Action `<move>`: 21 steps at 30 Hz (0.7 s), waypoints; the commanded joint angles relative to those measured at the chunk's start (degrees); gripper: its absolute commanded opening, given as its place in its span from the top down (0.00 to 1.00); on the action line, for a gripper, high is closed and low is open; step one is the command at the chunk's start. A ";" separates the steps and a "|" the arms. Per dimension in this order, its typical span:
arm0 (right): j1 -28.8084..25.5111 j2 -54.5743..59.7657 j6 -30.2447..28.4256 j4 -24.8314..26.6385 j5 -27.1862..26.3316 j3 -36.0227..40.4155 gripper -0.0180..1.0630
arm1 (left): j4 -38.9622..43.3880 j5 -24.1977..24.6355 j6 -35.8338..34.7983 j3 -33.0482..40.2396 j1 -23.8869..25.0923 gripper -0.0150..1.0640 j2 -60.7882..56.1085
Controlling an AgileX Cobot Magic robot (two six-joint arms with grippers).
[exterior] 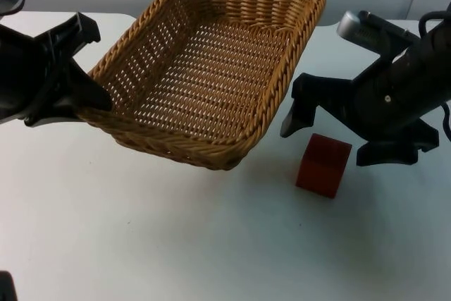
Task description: Pick up the basket with the left hand and place the cube into the basket with the right hand.
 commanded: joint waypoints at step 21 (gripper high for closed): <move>0.66 4.64 1.81 -1.10 -3.04 -0.27 0.98 | -1.04 1.82 -0.20 -0.07 0.13 0.99 -0.79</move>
